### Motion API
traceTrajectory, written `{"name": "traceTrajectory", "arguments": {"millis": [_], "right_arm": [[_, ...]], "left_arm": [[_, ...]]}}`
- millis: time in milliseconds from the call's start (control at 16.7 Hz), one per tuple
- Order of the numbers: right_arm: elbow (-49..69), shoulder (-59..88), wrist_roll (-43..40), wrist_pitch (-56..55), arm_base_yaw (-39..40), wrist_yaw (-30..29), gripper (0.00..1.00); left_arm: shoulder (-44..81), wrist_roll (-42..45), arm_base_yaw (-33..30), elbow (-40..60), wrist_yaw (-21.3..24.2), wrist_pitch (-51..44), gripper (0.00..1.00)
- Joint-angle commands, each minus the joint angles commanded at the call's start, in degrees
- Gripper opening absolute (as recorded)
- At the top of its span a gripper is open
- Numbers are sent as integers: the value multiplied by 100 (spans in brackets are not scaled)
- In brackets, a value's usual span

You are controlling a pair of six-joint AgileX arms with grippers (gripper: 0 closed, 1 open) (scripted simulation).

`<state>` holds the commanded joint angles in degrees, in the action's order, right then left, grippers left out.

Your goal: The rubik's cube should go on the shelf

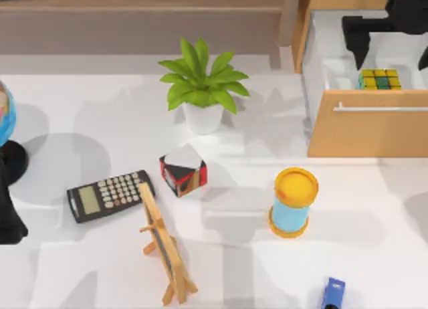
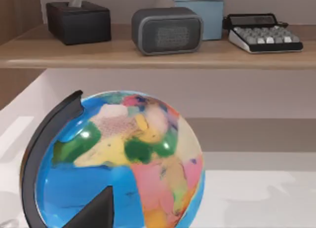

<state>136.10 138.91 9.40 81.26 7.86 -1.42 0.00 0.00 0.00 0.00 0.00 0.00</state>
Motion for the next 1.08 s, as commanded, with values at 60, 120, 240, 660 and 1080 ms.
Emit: {"name": "traceTrajectory", "arguments": {"millis": [60, 120, 240, 660, 1080], "right_arm": [[69, 44, 33, 44, -4, 7, 100], [100, 64, 48, 63, -6, 11, 100], [100, 64, 48, 63, -6, 11, 100], [-250, -104, 63, -120, 24, 11, 100], [-1085, -17, 42, -975, -3, 3, 100]], "left_arm": [[0, 0, 0, 0, 0, 0, 100], [0, 0, 0, 0, 0, 0, 100], [0, 0, 0, 0, 0, 0, 100], [0, 0, 0, 0, 0, 0, 100], [0, 0, 0, 0, 0, 0, 100]]}}
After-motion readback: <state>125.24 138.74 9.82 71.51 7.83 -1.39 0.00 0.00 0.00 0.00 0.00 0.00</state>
